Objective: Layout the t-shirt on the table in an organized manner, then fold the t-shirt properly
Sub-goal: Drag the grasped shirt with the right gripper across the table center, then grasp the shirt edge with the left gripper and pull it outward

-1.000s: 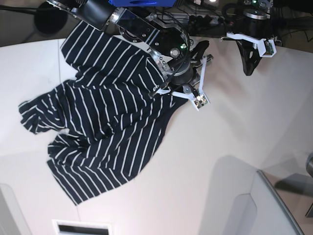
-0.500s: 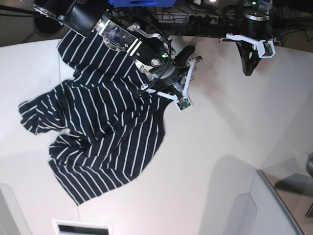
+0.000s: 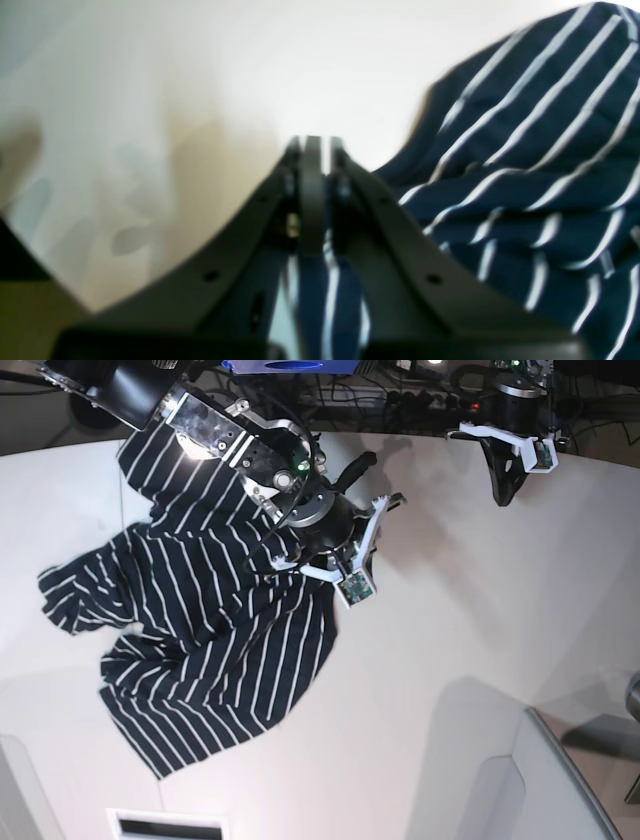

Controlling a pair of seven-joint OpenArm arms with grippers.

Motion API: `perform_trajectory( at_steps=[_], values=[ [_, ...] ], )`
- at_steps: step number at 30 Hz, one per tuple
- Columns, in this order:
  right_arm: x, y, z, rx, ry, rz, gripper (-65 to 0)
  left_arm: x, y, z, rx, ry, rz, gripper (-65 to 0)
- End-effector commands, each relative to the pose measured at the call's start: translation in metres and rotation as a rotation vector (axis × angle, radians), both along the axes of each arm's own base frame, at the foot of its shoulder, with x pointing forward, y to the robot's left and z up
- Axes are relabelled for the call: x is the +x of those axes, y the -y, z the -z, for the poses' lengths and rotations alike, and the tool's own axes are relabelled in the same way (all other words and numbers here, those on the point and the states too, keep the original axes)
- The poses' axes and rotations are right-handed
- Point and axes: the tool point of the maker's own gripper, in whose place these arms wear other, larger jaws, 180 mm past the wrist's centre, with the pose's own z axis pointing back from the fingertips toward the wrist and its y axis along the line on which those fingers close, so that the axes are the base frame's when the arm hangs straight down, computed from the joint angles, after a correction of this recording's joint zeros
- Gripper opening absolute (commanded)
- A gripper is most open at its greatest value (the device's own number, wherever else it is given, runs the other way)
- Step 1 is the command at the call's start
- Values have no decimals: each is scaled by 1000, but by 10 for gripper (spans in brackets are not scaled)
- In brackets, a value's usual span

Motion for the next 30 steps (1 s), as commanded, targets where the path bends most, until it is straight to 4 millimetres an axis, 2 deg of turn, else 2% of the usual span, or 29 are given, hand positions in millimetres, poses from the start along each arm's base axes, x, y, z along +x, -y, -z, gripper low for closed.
perform_trajectory(
  at_steps=[1,4,6,8,11,14,17,19,21,24,26,30],
  values=[
    [24,6,-14,13,64,45,-645,8,-2,-11,10,47,2,-650],
    [48,42,7,-35,48,152,-644,20,-3,-14,11,73,0,-650],
    [57,61,18,-54,38,210,-644,32,1,-18,8,98,13,-650],
    [59,70,23,-64,29,234,-644,45,11,-21,-1,118,51,-650],
    [51,69,27,-65,14,231,-644,63,35,-23,-10,133,158,-650],
    [47,60,20,-34,18,227,-644,86,63,-17,-14,137,274,-650],
    [37,50,10,15,16,228,-644,112,101,-11,-32,143,380,-650],
    [28,56,11,14,13,229,-644,130,128,-7,-34,105,453,-650],
    [23,71,12,-1,14,267,-644,147,145,-8,-26,62,496,-650],
    [11,96,17,-38,6,340,-644,171,161,-16,-13,42,526,-650],
    [2,107,22,-59,-5,361,-644,185,164,-26,-16,62,515,-650],
    [-11,116,33,-84,-32,370,-644,210,179,-47,-32,122,517,-650]
  ],
)
